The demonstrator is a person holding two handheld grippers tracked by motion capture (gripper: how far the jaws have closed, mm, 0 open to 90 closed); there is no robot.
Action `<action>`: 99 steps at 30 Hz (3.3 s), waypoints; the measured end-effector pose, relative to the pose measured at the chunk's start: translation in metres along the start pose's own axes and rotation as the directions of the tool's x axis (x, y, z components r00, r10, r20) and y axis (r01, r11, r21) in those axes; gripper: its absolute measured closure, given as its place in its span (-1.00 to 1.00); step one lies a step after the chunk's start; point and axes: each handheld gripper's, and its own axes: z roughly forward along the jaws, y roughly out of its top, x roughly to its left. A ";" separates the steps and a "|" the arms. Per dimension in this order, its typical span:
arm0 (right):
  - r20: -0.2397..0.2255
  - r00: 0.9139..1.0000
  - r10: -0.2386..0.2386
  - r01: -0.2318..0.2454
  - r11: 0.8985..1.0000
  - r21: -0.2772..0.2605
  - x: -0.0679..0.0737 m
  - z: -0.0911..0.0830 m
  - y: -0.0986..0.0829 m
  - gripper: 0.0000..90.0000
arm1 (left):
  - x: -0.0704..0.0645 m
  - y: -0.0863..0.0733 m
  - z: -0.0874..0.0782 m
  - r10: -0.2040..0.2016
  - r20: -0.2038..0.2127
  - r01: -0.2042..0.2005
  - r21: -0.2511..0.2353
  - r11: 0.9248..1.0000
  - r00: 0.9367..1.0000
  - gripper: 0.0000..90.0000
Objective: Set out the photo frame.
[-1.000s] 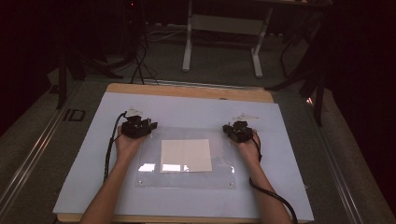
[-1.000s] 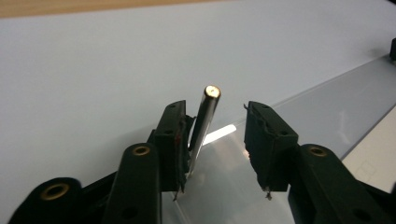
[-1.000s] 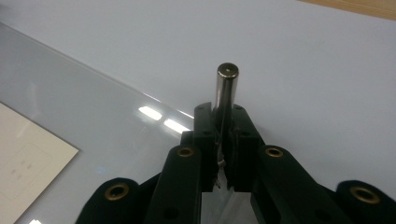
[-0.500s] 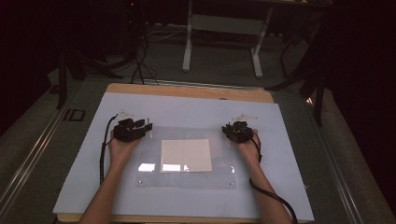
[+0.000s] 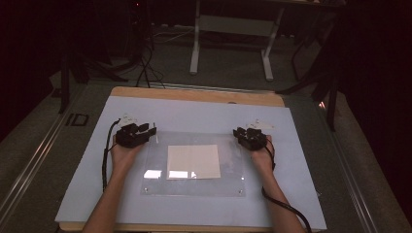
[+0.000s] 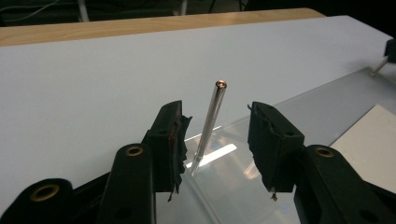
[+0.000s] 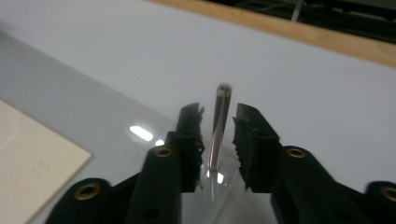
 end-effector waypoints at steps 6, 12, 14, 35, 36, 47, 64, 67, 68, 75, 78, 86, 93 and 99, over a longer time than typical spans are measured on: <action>-0.015 1.000 0.024 -0.025 0.999 -0.021 -0.001 -0.001 0.007 0.87 | -0.002 0.000 -0.001 0.021 -0.044 -0.021 -0.002 1.000 0.999 0.38; -0.015 1.000 0.022 -0.022 1.000 -0.013 -0.001 -0.001 0.007 0.89 | -0.002 0.002 0.000 0.016 -0.048 -0.017 -0.026 1.000 0.999 0.49; -0.017 1.000 0.024 -0.024 1.000 -0.014 -0.001 -0.001 0.007 0.89 | -0.002 0.002 0.001 0.017 -0.046 -0.018 -0.024 1.000 0.999 0.51; -0.032 0.999 0.037 -0.038 0.999 -0.007 -0.003 0.000 0.007 0.89 | -0.002 0.004 0.018 0.009 -0.011 -0.010 -0.050 0.999 1.000 0.86; -0.035 0.999 0.042 -0.042 0.999 -0.006 -0.004 0.000 0.007 0.89 | -0.002 0.004 0.018 0.008 -0.012 -0.009 -0.048 0.999 1.000 0.86; -0.054 0.995 0.084 -0.081 0.995 0.051 -0.008 0.002 0.014 0.88 | 0.008 0.011 0.022 -0.056 0.041 0.056 -0.003 0.998 0.998 0.86; -0.076 0.967 0.243 -0.233 0.964 0.125 -0.029 0.027 0.031 0.89 | 0.025 0.025 0.051 -0.244 0.027 0.243 0.027 0.970 0.969 0.89; -0.071 0.969 0.237 -0.226 0.964 0.140 -0.030 0.030 0.033 0.87 | 0.026 0.026 0.055 -0.280 0.021 0.280 0.026 0.960 0.960 0.89; -0.062 0.974 0.219 -0.208 0.967 0.144 -0.030 0.030 0.034 0.85 | 0.027 0.026 0.056 -0.286 0.016 0.286 0.029 0.958 0.958 0.89; -0.005 0.994 0.111 -0.110 0.986 0.124 -0.022 0.017 0.035 0.51 | 0.027 0.026 0.058 -0.316 0.010 0.316 0.031 0.948 0.949 0.89; -0.017 0.996 0.085 -0.082 0.992 0.101 -0.021 0.004 0.032 0.43 | 0.027 0.026 0.058 -0.322 0.012 0.322 0.030 0.946 0.947 0.89; -0.022 1.000 0.007 -0.005 0.997 0.078 -0.018 -0.022 0.021 0.38 | 0.028 0.027 0.059 -0.332 0.014 0.331 0.037 0.943 0.943 0.89; -0.023 0.999 -0.029 0.030 0.997 0.074 -0.016 -0.037 0.010 0.34 | 0.029 0.027 0.059 -0.335 0.013 0.334 0.043 0.942 0.942 0.89; -0.016 0.995 -0.101 0.102 0.991 0.085 -0.010 -0.052 0.003 0.33 | 0.029 0.028 0.059 -0.339 0.013 0.338 0.046 0.940 0.941 0.89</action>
